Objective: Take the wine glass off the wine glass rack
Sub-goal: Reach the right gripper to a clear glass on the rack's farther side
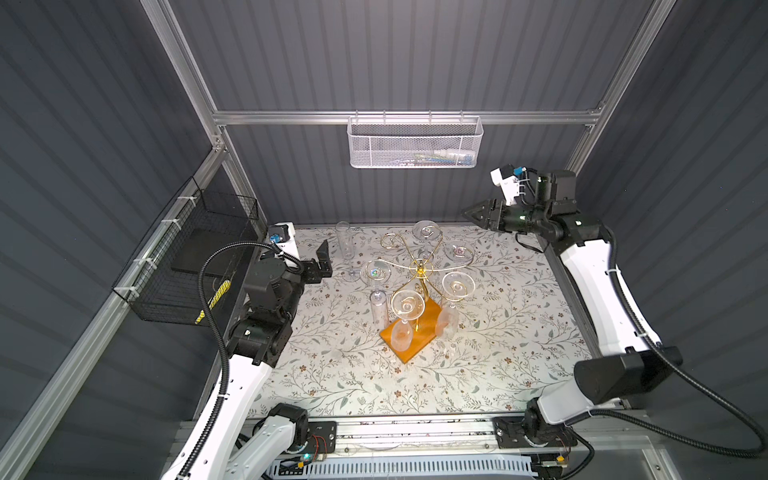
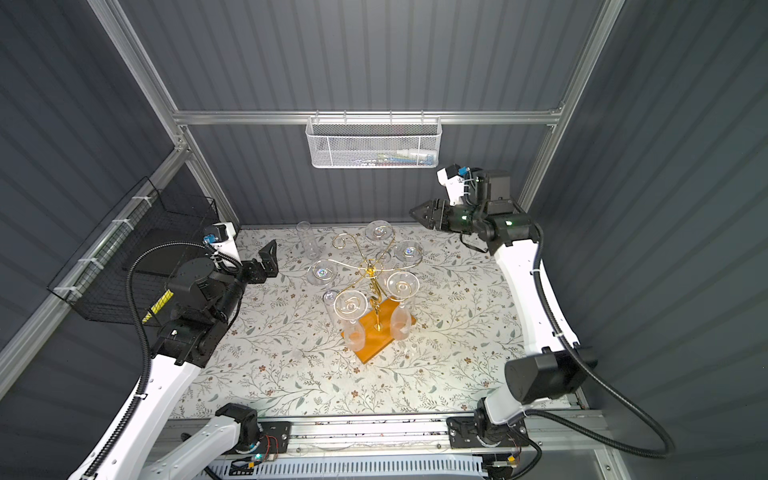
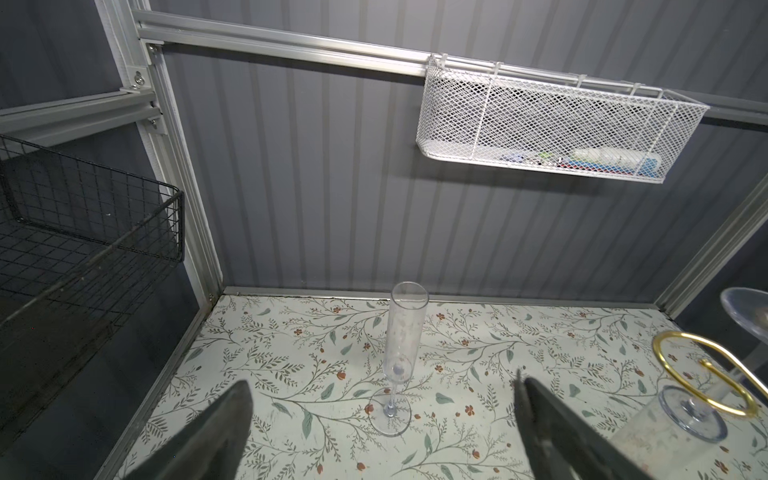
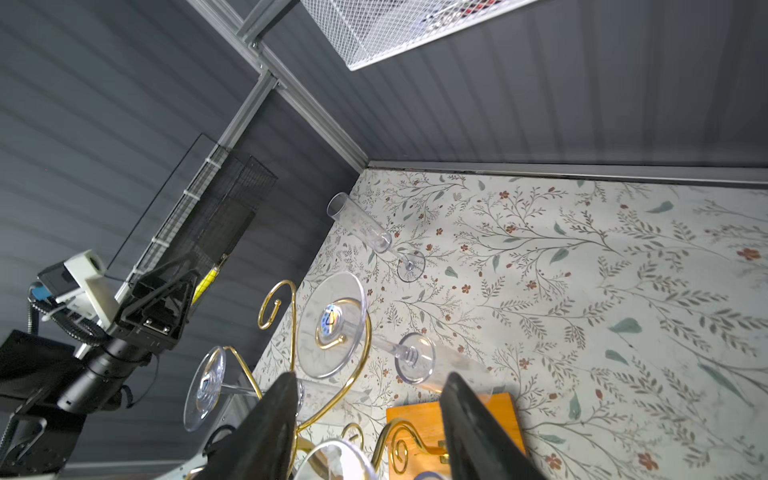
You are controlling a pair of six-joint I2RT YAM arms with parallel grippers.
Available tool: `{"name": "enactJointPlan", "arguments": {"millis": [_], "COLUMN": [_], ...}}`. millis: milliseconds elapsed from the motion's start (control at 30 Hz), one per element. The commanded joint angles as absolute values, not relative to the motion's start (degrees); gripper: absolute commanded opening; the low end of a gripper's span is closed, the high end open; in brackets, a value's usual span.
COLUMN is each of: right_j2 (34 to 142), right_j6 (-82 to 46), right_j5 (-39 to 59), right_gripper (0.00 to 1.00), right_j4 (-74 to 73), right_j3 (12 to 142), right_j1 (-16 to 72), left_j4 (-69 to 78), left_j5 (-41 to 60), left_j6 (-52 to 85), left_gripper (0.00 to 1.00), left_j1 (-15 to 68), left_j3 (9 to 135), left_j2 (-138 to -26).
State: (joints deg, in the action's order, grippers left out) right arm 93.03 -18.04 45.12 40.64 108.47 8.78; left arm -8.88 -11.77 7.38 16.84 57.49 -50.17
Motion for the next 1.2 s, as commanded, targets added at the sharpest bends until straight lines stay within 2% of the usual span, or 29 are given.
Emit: {"name": "enactJointPlan", "arguments": {"millis": [0,200,800,1167], "right_j2": [98.1,104.0,113.0,114.3], "right_j6": [-15.9,-18.4,-23.1,-20.5], "right_j5": [51.8,54.2,61.5,63.0], "right_gripper": [0.50,0.39,0.34,0.31], "right_j4": [44.9,43.1,39.9,42.8], "right_j3": [113.4,117.6,123.6,125.1], "right_j1": [8.6,9.9,14.0,15.2], "left_j4": [-13.1,-14.7,-11.5,-12.3], "left_j5": [-8.9,-9.2,-7.3,-9.0], "left_j6": [9.3,10.2,16.7,16.3], "left_gripper": [1.00,1.00,1.00,1.00], "left_j1": [17.2,17.2,17.2,17.2], "left_j3": [58.5,58.6,57.0,55.6], "left_j2": [-49.2,-47.6,-47.6,-47.1]}}
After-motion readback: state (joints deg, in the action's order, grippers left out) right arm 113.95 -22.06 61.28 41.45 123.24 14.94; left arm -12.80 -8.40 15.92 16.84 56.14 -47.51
